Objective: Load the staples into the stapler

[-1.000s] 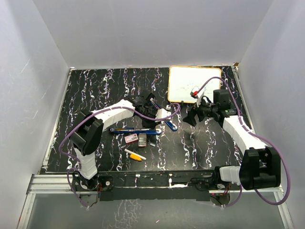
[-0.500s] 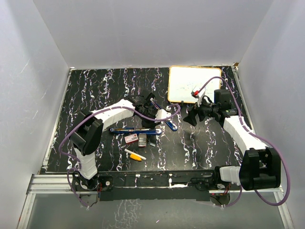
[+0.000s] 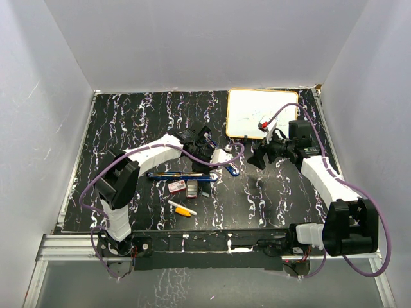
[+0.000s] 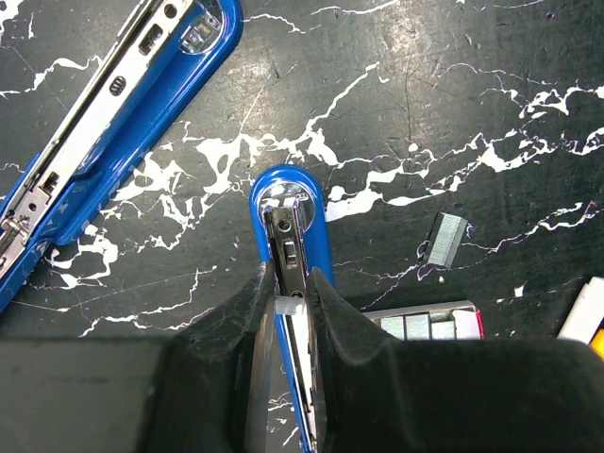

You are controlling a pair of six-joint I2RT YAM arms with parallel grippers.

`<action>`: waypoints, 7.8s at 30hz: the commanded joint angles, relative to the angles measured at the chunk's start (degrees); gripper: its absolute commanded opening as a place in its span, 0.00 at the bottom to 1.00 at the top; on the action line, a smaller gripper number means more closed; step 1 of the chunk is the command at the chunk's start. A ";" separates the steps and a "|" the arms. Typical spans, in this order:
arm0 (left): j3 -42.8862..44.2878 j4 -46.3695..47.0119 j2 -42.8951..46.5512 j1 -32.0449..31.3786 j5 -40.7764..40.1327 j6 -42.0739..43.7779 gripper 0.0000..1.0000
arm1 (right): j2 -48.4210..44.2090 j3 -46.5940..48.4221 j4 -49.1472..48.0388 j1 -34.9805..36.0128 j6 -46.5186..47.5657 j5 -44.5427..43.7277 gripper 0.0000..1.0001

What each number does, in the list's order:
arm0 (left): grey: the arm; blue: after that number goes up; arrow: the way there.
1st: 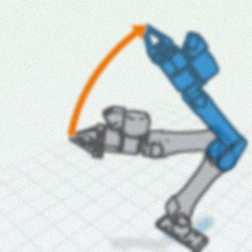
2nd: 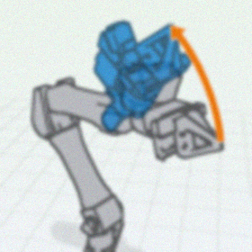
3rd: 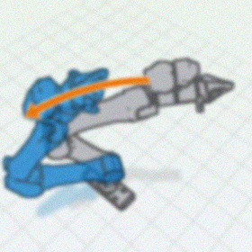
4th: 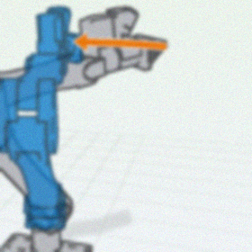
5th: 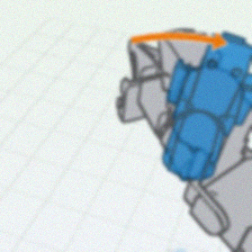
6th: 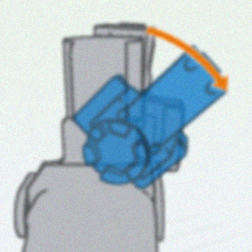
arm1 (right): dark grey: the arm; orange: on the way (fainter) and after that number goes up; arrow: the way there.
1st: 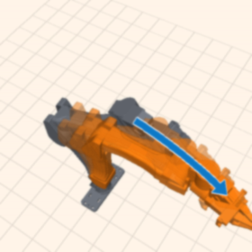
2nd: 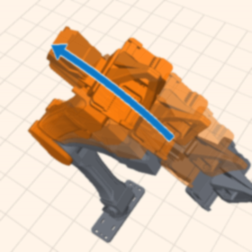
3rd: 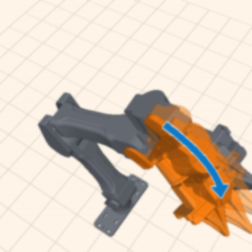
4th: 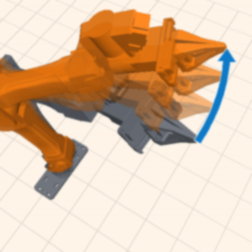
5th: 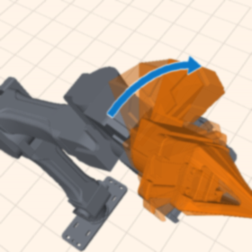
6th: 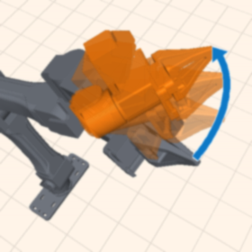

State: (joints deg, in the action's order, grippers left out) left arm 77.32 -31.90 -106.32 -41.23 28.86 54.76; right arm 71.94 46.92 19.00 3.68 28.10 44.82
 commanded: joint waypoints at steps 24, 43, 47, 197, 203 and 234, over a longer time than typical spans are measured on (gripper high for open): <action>2.27 -3.23 3.50 -1.04 0.16 -1.02 0.02 | -1.79 -0.09 -3.01 -0.37 -0.76 1.15 0.86; 1.30 -2.61 1.29 -1.05 -0.01 -1.32 0.02 | -1.60 -0.25 -3.01 -0.50 -0.76 1.15 0.86; 1.03 -2.49 1.19 -1.04 -0.12 -1.59 0.02 | -1.63 -0.25 -3.08 -0.50 -0.70 1.15 0.87; -7.57 5.82 9.23 -0.38 1.15 -4.22 0.00 | -1.27 -0.55 -3.09 -1.28 -0.85 2.16 0.90; -5.91 4.75 10.87 -0.33 0.51 -5.60 0.00 | -1.27 -0.66 -3.50 -1.28 -1.48 2.44 0.90; -10.08 6.11 34.01 31.31 -8.17 -31.57 0.00 | 30.14 18.63 -4.96 34.17 5.44 -9.02 0.87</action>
State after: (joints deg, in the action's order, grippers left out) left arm 67.09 -25.74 -73.54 -11.49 23.59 26.72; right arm 99.39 60.62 15.00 35.64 30.09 38.30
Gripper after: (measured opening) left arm 0.160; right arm 0.873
